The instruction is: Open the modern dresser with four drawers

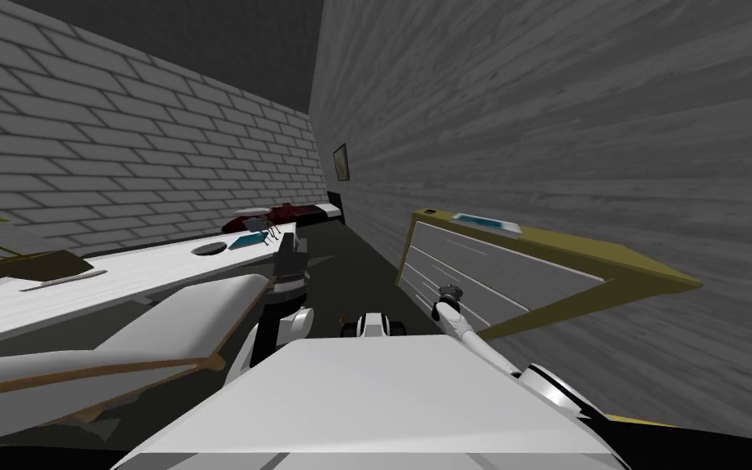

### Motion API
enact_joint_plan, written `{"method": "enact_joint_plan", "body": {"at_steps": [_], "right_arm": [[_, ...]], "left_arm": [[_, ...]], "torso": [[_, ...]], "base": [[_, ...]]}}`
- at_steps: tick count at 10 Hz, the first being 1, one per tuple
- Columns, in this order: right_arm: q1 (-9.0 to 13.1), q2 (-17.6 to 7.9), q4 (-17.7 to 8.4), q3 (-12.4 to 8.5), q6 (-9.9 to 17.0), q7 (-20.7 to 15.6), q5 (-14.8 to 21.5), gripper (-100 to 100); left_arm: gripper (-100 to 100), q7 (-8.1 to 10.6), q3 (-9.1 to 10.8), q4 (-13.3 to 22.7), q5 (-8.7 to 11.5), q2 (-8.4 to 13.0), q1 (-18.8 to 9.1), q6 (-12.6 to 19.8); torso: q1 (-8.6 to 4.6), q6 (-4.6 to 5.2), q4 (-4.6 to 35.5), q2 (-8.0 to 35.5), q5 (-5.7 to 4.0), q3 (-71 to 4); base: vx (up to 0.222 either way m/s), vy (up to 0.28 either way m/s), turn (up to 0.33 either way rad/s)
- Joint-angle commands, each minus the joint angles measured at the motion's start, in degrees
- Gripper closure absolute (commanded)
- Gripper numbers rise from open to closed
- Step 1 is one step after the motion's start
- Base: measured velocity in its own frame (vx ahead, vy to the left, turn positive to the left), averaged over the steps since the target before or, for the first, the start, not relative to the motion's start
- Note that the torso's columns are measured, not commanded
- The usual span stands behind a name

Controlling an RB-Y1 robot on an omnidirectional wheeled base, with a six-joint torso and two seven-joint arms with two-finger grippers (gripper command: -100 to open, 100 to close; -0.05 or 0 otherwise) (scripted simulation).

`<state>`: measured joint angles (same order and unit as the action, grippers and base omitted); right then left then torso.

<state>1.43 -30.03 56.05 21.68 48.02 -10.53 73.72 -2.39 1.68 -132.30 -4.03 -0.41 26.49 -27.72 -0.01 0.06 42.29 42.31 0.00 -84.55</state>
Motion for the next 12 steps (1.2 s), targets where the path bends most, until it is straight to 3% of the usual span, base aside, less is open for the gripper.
{"method": "enact_joint_plan", "body": {"at_steps": [1, 2, 4, 5, 12], "right_arm": [[-1.10, 2.82, 5.43, -0.15, -0.06, -4.24, 2.98, 100], [-1.73, 3.94, 7.41, -0.24, -0.05, -5.99, 4.11, 100], [-1.80, 3.64, 7.94, -0.37, -0.20, -6.05, 3.60, 100], [-1.96, 3.11, 8.37, -0.43, 0.86, -7.49, 4.56, -100], [-2.30, 1.00, 8.53, -0.83, 3.96, -11.54, 7.55, -100]], "left_arm": [[0, 0.00, 0.00, 0.00, 0.00, 0.00, 0.01, 0.00], [0, 0.00, 0.00, 0.00, 0.00, 0.00, 0.01, 0.00], [0, 0.00, 0.00, 0.00, 0.00, 0.00, -0.01, 0.00], [0, 0.00, -0.01, 0.00, 0.00, 0.00, -0.01, 0.00], [0, 0.00, -0.02, 0.00, 0.00, -0.01, -0.01, 0.00]], "torso": [[-0.04, -0.03, -0.03, -0.12, -0.01, -0.07], [-0.06, -0.08, -0.05, -0.20, -0.02, -0.12], [0.09, -0.12, 0.00, -0.02, 0.01, -0.02], [0.10, -0.08, 0.05, 0.16, 0.03, 0.10], [-0.06, -0.06, 0.00, -0.02, -0.02, -0.01]], "base": [[0.095, -0.034, -0.393], [0.111, -0.040, -0.351], [0.059, -0.003, -0.038], [0.081, 0.075, 0.006], [0.119, 0.132, 0.003]]}}
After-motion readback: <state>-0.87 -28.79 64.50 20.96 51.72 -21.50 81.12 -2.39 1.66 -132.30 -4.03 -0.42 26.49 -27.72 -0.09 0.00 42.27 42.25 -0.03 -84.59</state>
